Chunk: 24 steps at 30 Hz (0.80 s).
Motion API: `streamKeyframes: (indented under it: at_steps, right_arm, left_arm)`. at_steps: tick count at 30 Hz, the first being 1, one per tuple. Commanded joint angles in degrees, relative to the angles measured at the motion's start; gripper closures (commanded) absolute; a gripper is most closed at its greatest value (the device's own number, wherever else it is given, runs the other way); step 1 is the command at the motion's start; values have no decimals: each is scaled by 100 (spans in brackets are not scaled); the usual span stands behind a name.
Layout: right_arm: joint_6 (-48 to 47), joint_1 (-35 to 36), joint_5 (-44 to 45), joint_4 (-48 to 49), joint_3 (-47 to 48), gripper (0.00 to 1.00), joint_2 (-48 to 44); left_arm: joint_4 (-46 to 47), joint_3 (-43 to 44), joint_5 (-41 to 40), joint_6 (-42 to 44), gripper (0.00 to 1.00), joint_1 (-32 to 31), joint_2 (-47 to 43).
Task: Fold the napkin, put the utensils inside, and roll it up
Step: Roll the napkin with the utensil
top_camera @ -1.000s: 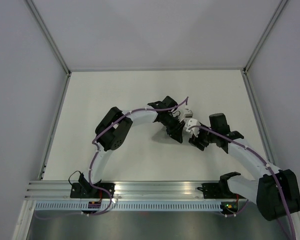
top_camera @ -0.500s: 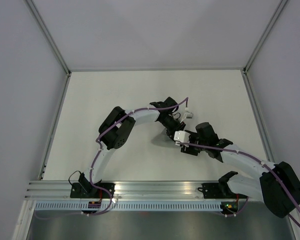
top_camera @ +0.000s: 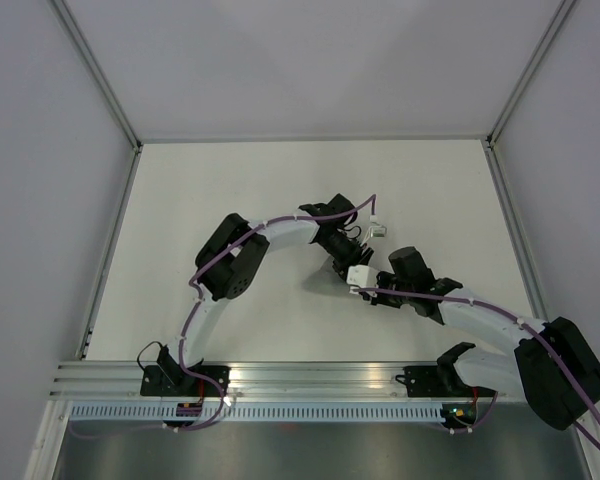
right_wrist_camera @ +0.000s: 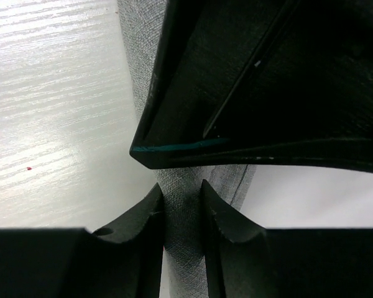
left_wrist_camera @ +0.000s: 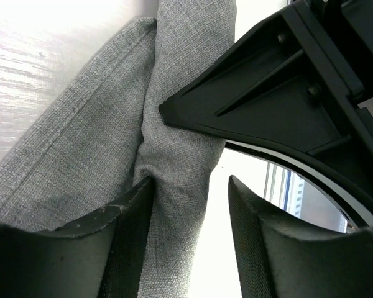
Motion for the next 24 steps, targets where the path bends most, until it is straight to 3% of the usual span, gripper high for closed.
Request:
streamKeyframes:
  at_steps: [1,15,24]
  right_arm:
    - [-99,4,12,-361,211,70,40]
    - [-301,-48,-375,-1547,1010,75,724]
    - [-695,-724,-1008,-2646,2126,79,1876]
  left_arm:
    - [80,-260,-932,-205,40,69,-159]
    - [2426,-1884,-1344,-1409,34,887,-2065]
    - [3929,-3641,-2698,-1568,34,948,-3832]
